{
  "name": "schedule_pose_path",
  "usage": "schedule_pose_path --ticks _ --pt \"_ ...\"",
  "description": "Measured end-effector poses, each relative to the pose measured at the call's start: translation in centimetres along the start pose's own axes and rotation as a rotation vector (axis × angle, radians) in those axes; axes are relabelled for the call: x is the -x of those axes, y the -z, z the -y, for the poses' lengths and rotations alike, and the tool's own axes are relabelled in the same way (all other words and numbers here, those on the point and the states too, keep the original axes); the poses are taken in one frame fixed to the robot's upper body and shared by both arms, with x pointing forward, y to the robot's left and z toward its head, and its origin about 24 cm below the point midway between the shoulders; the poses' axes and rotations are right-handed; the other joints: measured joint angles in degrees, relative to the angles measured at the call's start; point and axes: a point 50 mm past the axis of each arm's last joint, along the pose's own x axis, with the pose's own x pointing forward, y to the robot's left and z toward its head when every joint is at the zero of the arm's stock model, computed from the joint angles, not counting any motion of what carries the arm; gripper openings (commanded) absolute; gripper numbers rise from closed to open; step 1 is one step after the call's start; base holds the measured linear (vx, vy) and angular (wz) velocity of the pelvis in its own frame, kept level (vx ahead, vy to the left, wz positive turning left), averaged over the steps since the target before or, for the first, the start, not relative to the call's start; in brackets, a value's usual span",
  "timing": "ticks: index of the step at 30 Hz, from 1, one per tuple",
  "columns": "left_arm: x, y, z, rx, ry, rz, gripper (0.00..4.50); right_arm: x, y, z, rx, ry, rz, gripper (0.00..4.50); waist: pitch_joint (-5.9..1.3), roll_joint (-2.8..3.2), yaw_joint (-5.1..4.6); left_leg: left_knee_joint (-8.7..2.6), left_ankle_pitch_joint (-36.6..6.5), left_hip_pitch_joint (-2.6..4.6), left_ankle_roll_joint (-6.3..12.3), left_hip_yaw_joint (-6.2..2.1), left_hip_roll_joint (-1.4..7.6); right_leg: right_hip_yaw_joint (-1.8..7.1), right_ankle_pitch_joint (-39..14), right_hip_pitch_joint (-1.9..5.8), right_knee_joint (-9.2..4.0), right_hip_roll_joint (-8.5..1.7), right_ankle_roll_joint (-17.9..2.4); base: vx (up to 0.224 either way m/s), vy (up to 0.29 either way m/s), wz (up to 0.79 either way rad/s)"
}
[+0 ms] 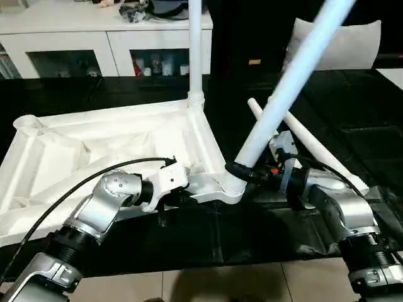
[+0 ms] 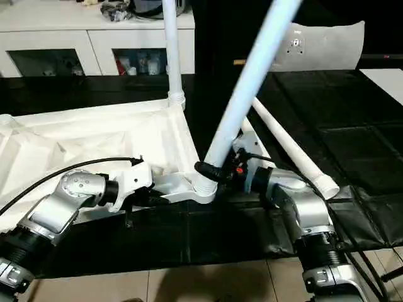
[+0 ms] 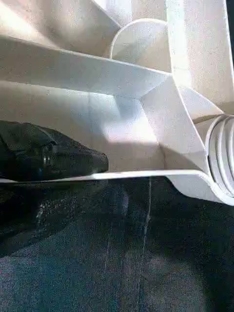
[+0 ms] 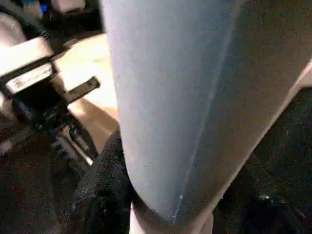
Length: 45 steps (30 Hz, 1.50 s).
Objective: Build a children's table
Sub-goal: Insert table leg to table base
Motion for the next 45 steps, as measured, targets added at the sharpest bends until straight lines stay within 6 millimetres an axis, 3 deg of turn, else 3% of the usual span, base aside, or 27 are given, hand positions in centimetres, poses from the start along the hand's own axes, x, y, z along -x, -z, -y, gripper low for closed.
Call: schedule_pose_path --ticks 5,16,23,27,32,35,45 --pt "0.2 0.2 -0.2 -0.004 0.004 -0.006 0.00 -0.8 -0.5 0.1 0.043 -0.044 -0.055 1.86 -0.01 -0.02 -0.36 0.00 0.00 0.00 0.00 -0.01 0.00 -0.01 -0.01 -0.03 -0.04 0.00 0.01 0.000 0.000 0.00" --pt "0.2 0.2 -1.1 -0.017 0.044 -0.017 0.00 -1.3 -0.9 0.4 0.064 -0.105 -0.107 1.86 -0.14 -0.28 -0.10 0.00 0.00 0.02 -0.01 -0.08 0.21 -0.43 0.03 0.07 -0.04 -0.01 -0.10 0.000 0.000 0.00" --pt "0.2 0.4 -1.2 0.002 0.043 -0.023 0.00 -1.5 -0.7 0.3 0.056 -0.090 -0.104 1.86 -0.14 -0.29 -0.17 0.00 -0.01 0.48 -0.04 -0.18 0.41 -0.84 -0.03 0.36 -0.07 -0.02 -0.18 0.000 0.000 0.00" --pt "0.6 0.6 -1.0 0.094 -0.026 -0.032 0.00 -2.6 -0.4 0.0 0.012 0.013 -0.057 1.86 -0.06 -0.45 -0.87 -0.04 0.06 0.60 -0.19 -0.23 0.47 -1.01 -0.12 0.42 -0.08 -0.03 -0.24 0.000 0.000 0.00" --pt "0.0 0.1 0.0 0.233 -0.177 -0.022 0.00 -4.8 -0.7 0.1 -0.060 0.218 -0.014 1.86 0.02 -0.57 -3.15 -0.18 0.14 0.52 -0.32 -0.42 0.52 -1.48 -0.24 0.43 -1.00 -0.07 -0.28 0.000 0.000 0.00" --pt "-0.7 -0.7 0.4 0.275 -0.266 -0.035 0.00 -6.0 -1.1 0.5 -0.074 0.307 -0.019 1.86 0.03 -0.63 -3.76 -0.19 0.14 0.34 -0.31 -0.55 0.56 -1.79 -0.24 0.43 -1.67 -0.10 -0.30 0.000 0.000 0.00" --pt "-1.9 -2.2 0.8 0.301 -0.408 -0.079 0.00 -8.0 -2.1 1.2 -0.097 0.441 -0.045 1.86 0.06 -1.30 -3.48 -0.27 0.14 0.13 -0.31 -0.53 0.79 -2.19 -0.16 0.38 -1.88 -0.14 -0.46 0.000 0.000 0.00"
